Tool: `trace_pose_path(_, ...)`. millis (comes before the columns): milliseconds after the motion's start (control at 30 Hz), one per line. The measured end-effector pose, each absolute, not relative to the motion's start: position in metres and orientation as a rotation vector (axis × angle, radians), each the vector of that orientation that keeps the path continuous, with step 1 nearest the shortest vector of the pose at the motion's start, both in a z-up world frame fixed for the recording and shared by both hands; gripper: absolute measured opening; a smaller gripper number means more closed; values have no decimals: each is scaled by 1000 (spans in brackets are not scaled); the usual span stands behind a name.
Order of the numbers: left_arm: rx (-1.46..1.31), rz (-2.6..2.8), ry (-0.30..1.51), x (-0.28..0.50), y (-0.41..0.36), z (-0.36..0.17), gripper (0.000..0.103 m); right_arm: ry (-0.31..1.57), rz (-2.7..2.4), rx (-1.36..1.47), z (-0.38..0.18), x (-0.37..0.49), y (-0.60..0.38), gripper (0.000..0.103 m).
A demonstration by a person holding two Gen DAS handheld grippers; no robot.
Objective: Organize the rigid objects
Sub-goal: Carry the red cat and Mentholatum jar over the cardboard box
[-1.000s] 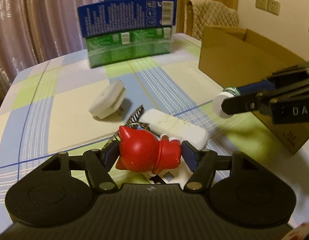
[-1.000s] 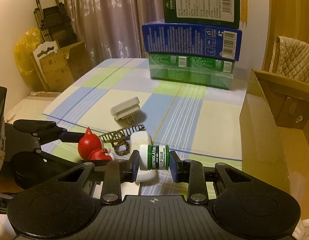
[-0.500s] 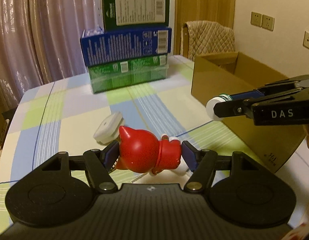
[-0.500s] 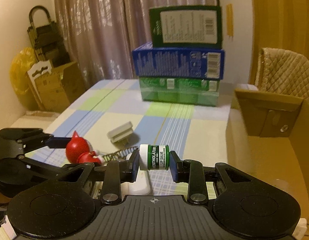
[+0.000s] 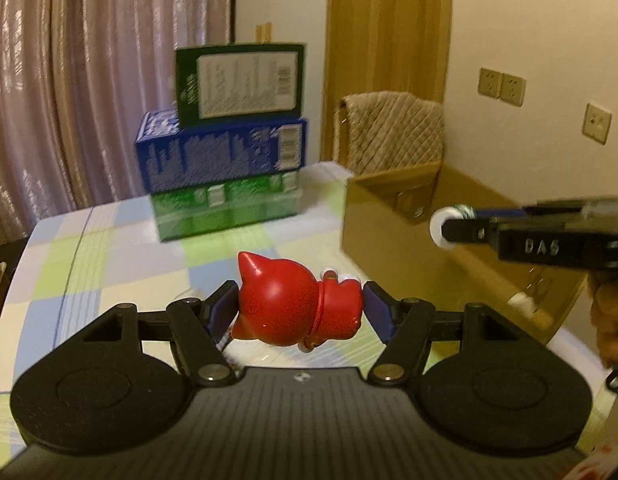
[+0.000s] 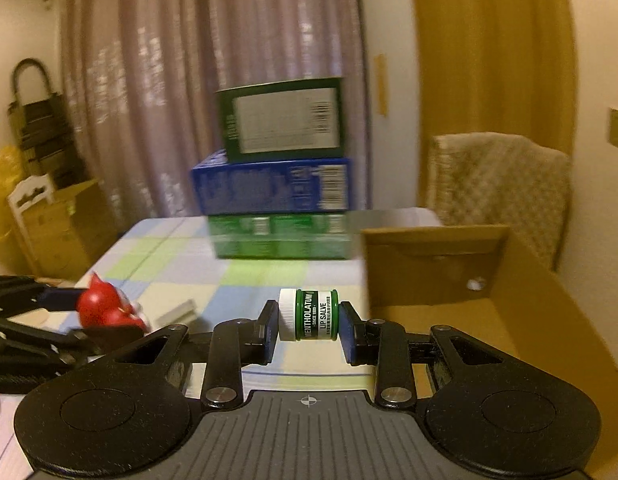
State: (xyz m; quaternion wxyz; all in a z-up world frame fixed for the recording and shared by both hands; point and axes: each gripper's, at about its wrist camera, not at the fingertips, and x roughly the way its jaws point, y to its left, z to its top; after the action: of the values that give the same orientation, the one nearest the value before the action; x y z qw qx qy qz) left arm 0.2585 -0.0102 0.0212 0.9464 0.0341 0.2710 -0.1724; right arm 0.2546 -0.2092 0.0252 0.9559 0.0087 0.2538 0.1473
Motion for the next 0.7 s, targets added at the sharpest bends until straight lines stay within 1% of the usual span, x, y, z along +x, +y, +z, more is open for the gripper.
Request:
trace_pose_path(267,61,-443,499,263,-66,41,63,486,121,68,35,248,-268,28)
trace_pose_path(567,119,-544,507,269,-120,27,63,551,31,144,18,253,-325,28)
trace_pose_path(700,96,-565,522,280,-135,20,63,558,16,180,15,253,-339,28)
